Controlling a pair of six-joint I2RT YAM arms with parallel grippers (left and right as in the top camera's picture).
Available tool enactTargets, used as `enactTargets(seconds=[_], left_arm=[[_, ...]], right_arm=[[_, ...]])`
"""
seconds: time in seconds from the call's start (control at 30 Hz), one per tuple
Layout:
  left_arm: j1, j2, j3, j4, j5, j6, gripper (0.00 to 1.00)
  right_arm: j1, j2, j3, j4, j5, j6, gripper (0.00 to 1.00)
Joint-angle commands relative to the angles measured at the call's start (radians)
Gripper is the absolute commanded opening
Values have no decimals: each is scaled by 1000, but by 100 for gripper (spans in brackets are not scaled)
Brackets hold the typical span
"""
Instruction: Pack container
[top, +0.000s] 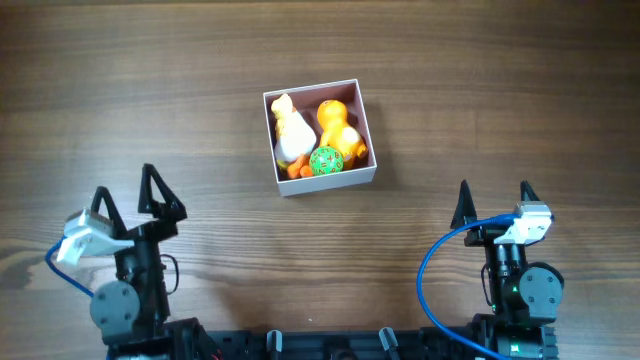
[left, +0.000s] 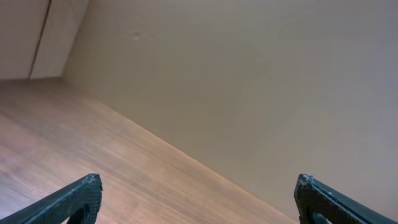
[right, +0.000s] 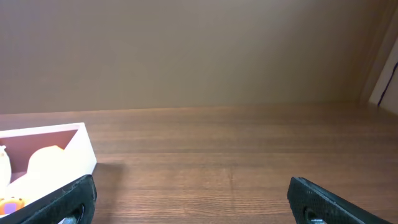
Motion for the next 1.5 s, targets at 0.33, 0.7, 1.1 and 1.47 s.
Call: enactTargets(seconds=[0.33, 0.7, 1.1, 1.47], left_arm=[[-106, -120, -109, 15, 39, -2, 100], [-114, -130, -220, 122, 92, -2, 100], [-114, -130, -233, -48, 110, 115, 100], [-114, -130, -233, -73, 103, 374, 100]], right_arm=[[5, -5, -1, 3, 17, 18, 100], [5, -5, -1, 3, 17, 18, 100], [5, -5, -1, 3, 17, 19, 100], [5, -5, -1, 3, 17, 18, 100]])
